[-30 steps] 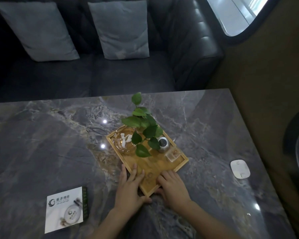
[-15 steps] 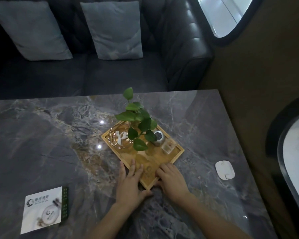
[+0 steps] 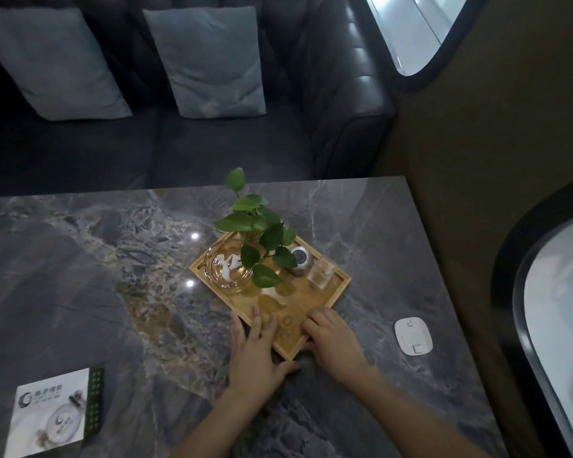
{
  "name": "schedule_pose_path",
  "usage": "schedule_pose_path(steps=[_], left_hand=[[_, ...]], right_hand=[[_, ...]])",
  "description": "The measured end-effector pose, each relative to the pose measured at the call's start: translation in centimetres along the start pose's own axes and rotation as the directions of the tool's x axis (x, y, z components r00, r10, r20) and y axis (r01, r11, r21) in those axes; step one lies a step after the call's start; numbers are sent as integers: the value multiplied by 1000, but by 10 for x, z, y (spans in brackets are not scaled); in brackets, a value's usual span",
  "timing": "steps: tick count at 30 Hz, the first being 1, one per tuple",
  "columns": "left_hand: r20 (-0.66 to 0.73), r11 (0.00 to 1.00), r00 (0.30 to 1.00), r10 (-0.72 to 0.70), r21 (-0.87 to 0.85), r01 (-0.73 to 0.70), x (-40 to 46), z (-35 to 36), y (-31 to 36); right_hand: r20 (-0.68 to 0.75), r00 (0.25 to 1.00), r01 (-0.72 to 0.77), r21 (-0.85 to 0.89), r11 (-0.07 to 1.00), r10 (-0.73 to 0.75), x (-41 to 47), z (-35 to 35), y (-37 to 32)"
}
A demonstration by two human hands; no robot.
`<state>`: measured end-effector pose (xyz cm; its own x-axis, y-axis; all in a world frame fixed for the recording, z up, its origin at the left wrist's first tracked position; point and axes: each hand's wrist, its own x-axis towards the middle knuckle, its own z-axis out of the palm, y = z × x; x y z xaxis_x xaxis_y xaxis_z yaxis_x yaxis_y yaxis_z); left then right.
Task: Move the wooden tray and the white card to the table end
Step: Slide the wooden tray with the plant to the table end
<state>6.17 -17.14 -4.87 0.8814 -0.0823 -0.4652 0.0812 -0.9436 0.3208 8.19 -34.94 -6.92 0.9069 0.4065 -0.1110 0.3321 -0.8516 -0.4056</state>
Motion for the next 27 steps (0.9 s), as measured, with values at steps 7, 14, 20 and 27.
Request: schedule_pose_path(steps=[7, 14, 20, 27], left_hand=[[-1, 999, 1000, -3, 49, 3, 7, 7, 29], [22, 997, 1000, 0, 72, -2, 12, 11, 55], [23, 999, 1000, 7, 45, -8, 16, 18, 73], [28, 997, 999, 32, 65, -34, 17, 24, 89]], right_hand=[[-11, 1000, 27, 1, 1000, -27, -1, -9, 33], [10, 999, 34, -18, 999, -34, -6, -19, 59], [2, 999, 37, -1, 999, -37, -12, -26, 78], [-42, 997, 57, 1, 998, -57, -22, -34, 95]])
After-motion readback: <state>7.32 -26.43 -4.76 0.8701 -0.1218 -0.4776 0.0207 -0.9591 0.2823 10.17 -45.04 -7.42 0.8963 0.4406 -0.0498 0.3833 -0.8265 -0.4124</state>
